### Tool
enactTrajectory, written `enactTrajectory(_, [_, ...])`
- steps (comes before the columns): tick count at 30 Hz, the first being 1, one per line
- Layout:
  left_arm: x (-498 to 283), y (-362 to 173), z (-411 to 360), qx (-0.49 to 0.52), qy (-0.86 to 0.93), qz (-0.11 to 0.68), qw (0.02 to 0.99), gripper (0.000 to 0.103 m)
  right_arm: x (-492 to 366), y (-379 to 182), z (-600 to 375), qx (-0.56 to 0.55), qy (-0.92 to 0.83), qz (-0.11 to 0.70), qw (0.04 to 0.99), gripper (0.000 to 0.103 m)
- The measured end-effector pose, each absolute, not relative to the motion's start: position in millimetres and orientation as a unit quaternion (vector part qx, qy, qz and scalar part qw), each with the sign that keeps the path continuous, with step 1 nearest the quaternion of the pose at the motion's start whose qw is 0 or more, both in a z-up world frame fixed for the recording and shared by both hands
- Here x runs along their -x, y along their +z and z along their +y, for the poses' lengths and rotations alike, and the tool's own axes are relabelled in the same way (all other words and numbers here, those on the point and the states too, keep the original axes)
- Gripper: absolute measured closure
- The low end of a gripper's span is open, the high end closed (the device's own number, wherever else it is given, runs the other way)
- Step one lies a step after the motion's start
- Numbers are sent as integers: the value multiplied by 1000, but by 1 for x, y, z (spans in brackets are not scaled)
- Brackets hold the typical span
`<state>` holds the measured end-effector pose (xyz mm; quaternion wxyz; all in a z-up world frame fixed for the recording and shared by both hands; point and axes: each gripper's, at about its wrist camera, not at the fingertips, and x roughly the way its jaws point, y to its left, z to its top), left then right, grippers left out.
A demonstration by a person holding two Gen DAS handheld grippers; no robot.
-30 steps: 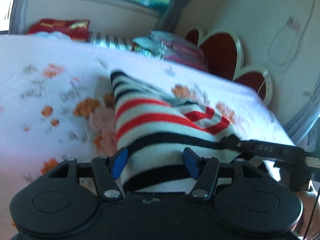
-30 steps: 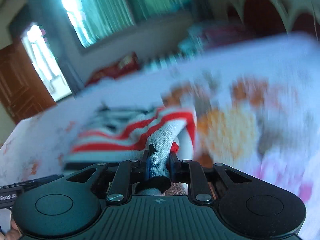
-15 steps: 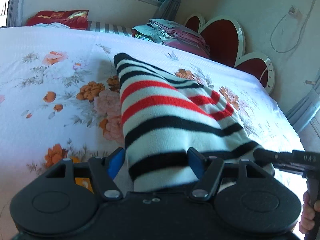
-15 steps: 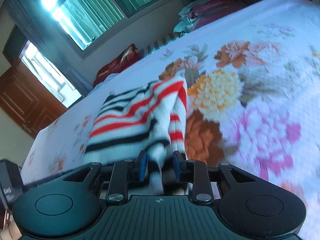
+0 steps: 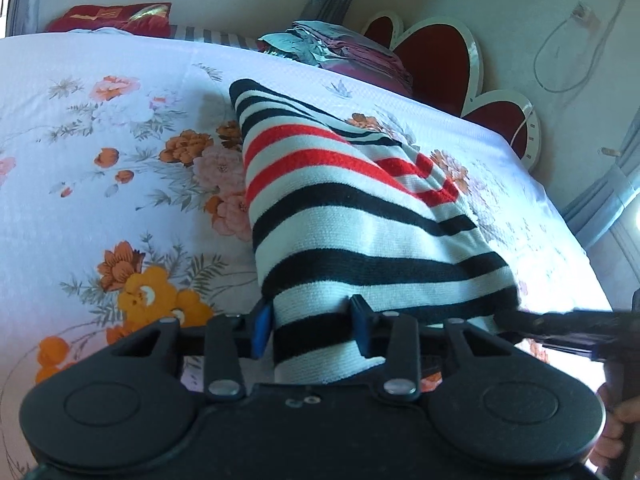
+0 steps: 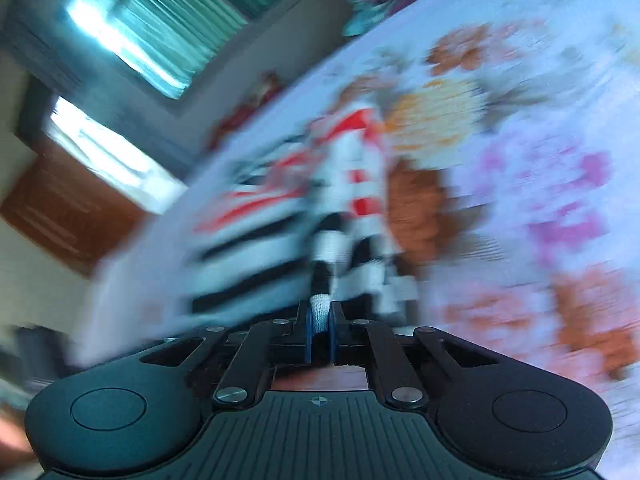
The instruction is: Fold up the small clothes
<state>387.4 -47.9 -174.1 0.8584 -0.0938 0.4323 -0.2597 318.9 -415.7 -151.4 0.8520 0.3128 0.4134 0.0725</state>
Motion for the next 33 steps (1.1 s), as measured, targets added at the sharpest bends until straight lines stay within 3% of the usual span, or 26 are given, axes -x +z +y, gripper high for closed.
enactTrajectory(7, [-387,-173,-49,90,-256,436,858,62,-317,-152,-414,-285,83,420,858,99])
enactTrajectory(9, [-386,-169,-50,85,-256,436,858,59,-316,-146,-413,-282,81,419,859,95])
enactTrajectory(11, [-384,-162,-49,86,-250,430,863,55,-317,-137,-415,-282,73,409,865,69])
enactTrajectory(12, [-384,-158,-47,91,-247,425,866,52,-319,-131,-416,-279,70,397,871,42])
enactTrajectory(13, [-383,-153,-46,98,-244,417,870,45,-321,-125,-417,-275,67,386,878,36])
enactTrajectory(16, [-388,-140,-44,115,-237,394,880,43,-336,-117,-419,-269,71,375,884,38])
enactTrajectory(17, [-393,-139,-46,118,-236,394,881,44,-344,-117,-419,-266,67,375,886,44])
enactTrajectory(19, [-405,-139,-51,124,-228,397,880,45,-358,-124,-418,-266,66,388,880,78])
enactTrajectory(22, [-421,-149,-57,135,-220,412,874,48,-365,-138,-418,-279,64,400,871,82])
enactTrajectory(26, [-428,-166,-62,136,-213,424,870,41,-361,-158,-424,-257,54,405,876,83])
enactTrajectory(33, [-431,-159,-61,127,-209,416,876,40,-364,-142,-421,-244,64,402,880,82])
